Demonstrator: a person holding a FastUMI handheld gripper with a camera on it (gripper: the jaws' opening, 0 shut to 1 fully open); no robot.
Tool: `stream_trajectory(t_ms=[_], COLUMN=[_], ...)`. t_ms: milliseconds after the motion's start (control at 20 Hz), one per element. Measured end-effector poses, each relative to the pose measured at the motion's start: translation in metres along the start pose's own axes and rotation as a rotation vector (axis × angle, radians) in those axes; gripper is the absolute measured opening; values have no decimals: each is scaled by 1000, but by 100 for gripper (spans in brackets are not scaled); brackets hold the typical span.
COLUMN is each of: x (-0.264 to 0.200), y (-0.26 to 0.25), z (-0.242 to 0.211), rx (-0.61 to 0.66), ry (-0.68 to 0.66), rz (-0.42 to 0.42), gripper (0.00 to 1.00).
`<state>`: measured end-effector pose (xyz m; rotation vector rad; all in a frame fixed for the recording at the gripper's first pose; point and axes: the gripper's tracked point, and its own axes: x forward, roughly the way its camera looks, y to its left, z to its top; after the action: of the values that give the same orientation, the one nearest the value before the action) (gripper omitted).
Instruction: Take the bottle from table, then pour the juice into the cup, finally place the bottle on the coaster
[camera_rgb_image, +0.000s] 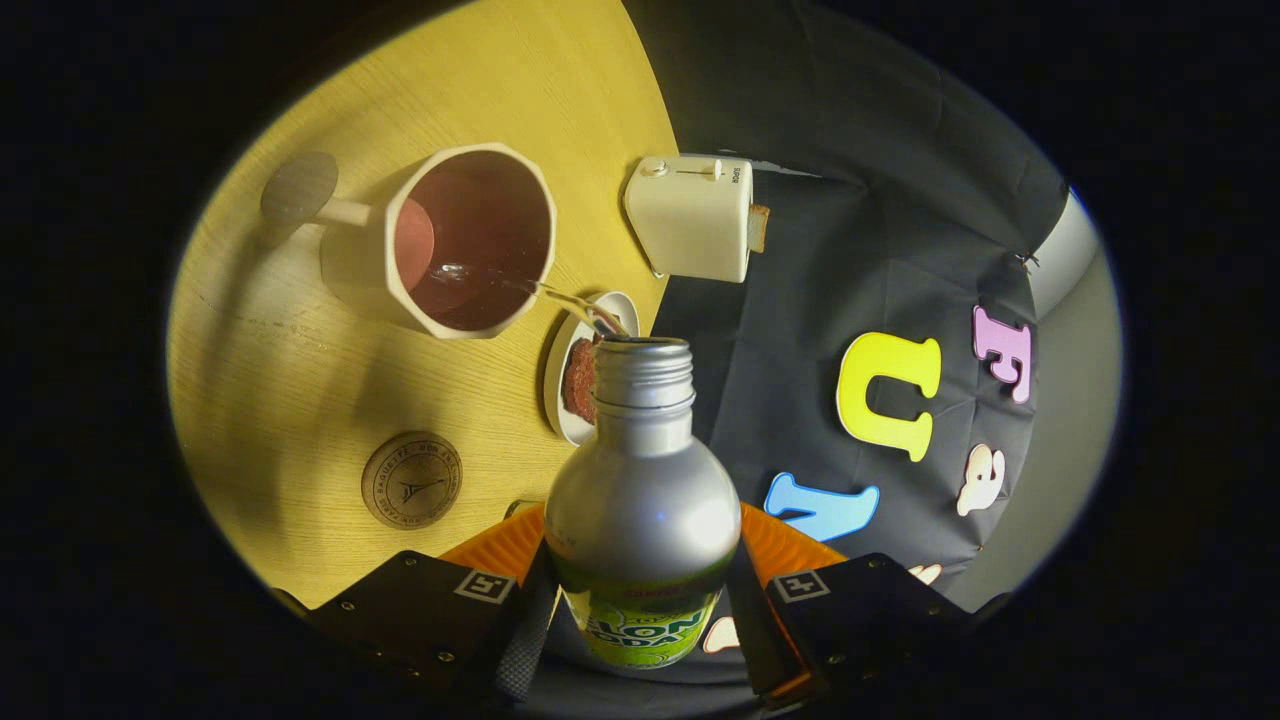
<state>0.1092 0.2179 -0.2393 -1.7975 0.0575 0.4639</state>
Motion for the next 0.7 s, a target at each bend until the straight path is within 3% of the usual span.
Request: stream_trajectory(t_ms=[700], x=[-3], y=[-14], z=[-1], rx=[-54], ry=[-7], rz=[-30], gripper=[78])
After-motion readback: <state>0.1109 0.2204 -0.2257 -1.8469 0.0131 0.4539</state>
